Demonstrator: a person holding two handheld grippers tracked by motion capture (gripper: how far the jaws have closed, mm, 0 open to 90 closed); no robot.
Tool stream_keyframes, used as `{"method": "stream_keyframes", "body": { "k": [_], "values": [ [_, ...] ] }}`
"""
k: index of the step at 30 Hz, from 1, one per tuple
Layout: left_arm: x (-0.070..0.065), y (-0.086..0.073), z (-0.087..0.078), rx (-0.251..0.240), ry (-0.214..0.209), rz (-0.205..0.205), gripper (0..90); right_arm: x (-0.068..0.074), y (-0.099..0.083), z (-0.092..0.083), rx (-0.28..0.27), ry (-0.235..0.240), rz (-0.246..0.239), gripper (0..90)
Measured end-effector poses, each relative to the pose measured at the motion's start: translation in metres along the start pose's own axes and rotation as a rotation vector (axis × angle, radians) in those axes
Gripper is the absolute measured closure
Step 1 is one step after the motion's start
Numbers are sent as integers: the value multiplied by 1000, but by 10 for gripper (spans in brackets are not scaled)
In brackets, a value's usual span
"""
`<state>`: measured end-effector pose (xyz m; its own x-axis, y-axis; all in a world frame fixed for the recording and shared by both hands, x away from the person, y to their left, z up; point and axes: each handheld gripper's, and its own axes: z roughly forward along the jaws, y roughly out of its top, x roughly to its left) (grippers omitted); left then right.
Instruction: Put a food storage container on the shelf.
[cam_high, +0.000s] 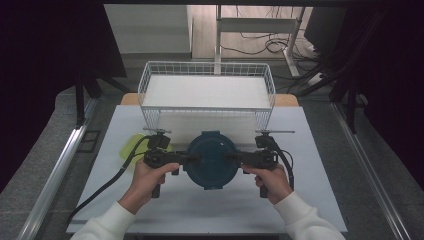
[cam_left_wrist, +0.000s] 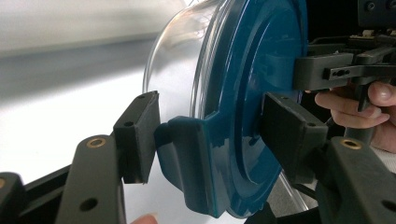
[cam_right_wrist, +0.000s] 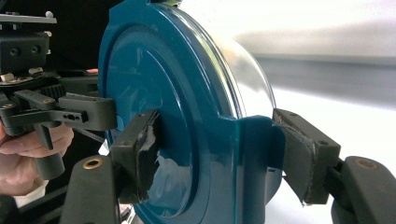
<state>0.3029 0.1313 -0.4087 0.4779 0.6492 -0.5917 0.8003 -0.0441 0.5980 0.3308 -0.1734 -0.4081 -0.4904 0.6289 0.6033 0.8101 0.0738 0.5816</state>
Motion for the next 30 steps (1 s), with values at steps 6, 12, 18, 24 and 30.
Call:
{"method": "stream_keyframes", "body": {
  "k": [6, 12, 18, 24, 30],
  "values": [
    [-4, 11, -7, -10, 1, 17, 387, 8, 14, -4, -6, -1, -15, 342],
    [-7, 25, -16, -37, -5, 27, 387, 18, 31, -9, -7, -10, -43, 342],
    [-13, 39, -25, -64, -7, 40, 387, 29, 47, -14, -20, -14, -69, 342],
    [-18, 55, -34, -79, -2, 59, 387, 37, 63, -20, -35, -13, -87, 342],
    [-21, 70, -41, -83, 9, 78, 388, 41, 77, -22, -49, -1, -87, 342]
  ]
}}
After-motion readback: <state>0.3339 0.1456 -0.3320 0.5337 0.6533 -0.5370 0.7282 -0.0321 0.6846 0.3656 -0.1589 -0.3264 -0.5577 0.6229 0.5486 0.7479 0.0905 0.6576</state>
